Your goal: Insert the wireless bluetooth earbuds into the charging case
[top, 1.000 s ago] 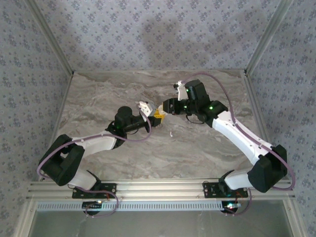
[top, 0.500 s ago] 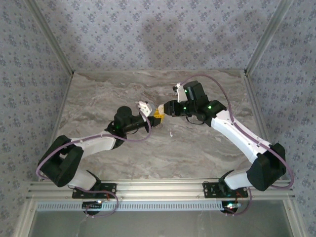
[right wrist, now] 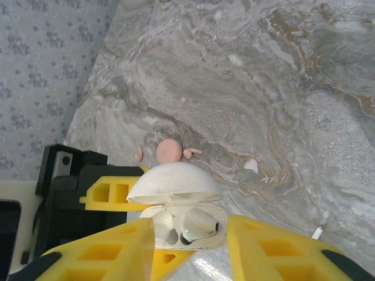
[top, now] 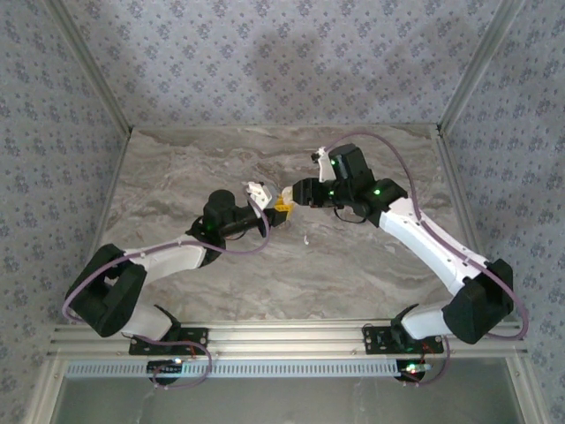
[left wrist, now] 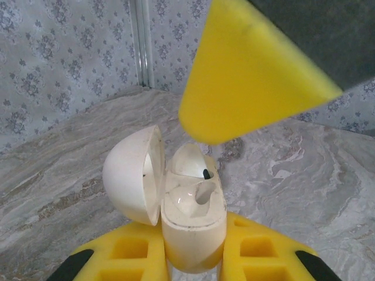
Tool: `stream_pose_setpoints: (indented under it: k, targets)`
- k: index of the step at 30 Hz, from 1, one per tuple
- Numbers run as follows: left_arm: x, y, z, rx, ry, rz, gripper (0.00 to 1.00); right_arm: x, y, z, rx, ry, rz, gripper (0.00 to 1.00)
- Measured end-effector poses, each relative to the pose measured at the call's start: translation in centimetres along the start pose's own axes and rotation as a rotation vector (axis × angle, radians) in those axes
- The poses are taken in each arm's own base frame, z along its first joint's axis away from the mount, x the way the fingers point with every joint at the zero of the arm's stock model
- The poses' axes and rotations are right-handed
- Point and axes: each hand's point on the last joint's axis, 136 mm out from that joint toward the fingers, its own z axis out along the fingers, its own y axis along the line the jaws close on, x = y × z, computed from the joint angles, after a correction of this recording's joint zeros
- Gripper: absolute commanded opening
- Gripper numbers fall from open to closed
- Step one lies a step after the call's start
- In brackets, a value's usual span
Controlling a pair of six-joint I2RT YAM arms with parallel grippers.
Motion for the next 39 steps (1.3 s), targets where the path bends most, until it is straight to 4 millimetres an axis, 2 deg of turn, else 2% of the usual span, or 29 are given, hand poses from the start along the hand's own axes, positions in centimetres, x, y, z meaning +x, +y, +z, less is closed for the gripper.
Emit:
stream_pose_setpoints:
  k: [5, 9, 13, 17, 21, 27, 33, 39]
  targets:
    - [-0.1, 0.0, -0.2, -0.006, 0.003, 0.01, 0.13, -0.9, 0.4, -0.8, 0.006, -0.032, 0.01, 0.46]
    - [0.1, 0.2, -0.2, -0.016, 0.012, 0.009, 0.13, -0.5, 0.0, -0.8, 0.02, -0.015, 0.022, 0.46]
    - [-0.2, 0.9, -0.7, -0.043, 0.011, 0.007, 0.13, 0.3, -1.5, -1.2, 0.062, 0.032, 0.073, 0.46]
    - [-0.3, 2.3, -2.3, -0.111, 0.004, -0.007, 0.13, 1.6, -3.4, -0.8, 0.129, 0.118, 0.129, 0.46]
    - [0.5, 3.5, -4.2, -0.18, 0.023, -0.035, 0.13, 4.6, -5.9, 1.6, 0.211, 0.269, 0.186, 0.45]
    - [1.4, 4.0, -6.3, -0.247, 0.05, -0.056, 0.13, 8.5, -9.3, 6.1, 0.302, 0.471, 0.181, 0.44]
    - [2.0, 4.6, -7.6, -0.301, 0.065, -0.063, 0.13, 9.7, -9.8, 10.4, 0.298, 0.58, 0.104, 0.43]
    - [1.9, 5.1, -8.3, -0.335, 0.064, -0.063, 0.14, 11.1, -11.5, 12.0, 0.362, 0.662, 0.099, 0.42]
